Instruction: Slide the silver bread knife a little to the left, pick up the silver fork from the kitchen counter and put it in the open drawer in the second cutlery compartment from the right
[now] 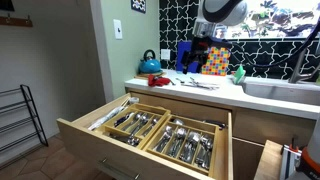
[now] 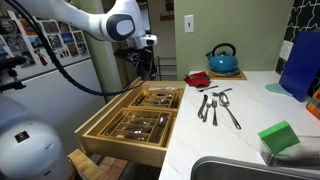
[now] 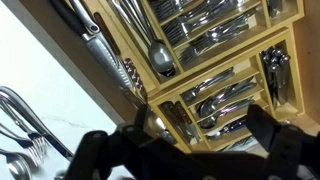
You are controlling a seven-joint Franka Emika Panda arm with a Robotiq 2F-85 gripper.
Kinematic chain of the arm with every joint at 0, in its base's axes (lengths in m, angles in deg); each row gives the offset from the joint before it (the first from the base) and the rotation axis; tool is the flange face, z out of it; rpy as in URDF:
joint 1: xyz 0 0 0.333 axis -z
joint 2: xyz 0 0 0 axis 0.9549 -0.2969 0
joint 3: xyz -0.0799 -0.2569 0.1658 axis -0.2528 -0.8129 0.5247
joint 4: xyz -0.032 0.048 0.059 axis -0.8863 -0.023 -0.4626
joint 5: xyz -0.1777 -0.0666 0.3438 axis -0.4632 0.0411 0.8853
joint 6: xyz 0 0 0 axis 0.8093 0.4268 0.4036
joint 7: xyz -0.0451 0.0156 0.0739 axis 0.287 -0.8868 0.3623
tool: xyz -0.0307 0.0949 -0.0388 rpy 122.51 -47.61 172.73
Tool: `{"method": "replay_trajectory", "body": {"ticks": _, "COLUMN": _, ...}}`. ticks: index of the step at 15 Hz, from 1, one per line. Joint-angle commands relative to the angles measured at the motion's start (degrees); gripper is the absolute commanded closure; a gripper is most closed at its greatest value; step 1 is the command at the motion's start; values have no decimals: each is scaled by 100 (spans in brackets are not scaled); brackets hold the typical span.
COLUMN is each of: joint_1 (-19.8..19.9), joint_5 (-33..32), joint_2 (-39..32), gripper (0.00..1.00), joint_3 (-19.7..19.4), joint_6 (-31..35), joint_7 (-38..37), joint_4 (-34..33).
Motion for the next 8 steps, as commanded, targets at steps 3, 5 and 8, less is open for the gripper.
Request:
{"method": "replay_trajectory", "body": {"ticks": 3, "joint_1": 15, "joint_5": 7, "joint_2": -1, "gripper": 0, "joint_3": 12, "joint_6": -19, "joint_7": 7, "joint_4": -13}}
{"method": "replay_trajectory", "body": {"ticks": 5, "joint_1": 15, "joint_5": 7, "joint_2": -1, "gripper": 0, "joint_3": 12, "joint_6": -19, "joint_7": 7, "joint_4": -13}}
{"method": "replay_trajectory", "body": {"ticks": 8, "joint_1": 311, "joint_5": -595, "joint_2": -56, "gripper": 0, "joint_3": -36, "joint_6": 47, "joint_7": 57, "joint_4": -73}}
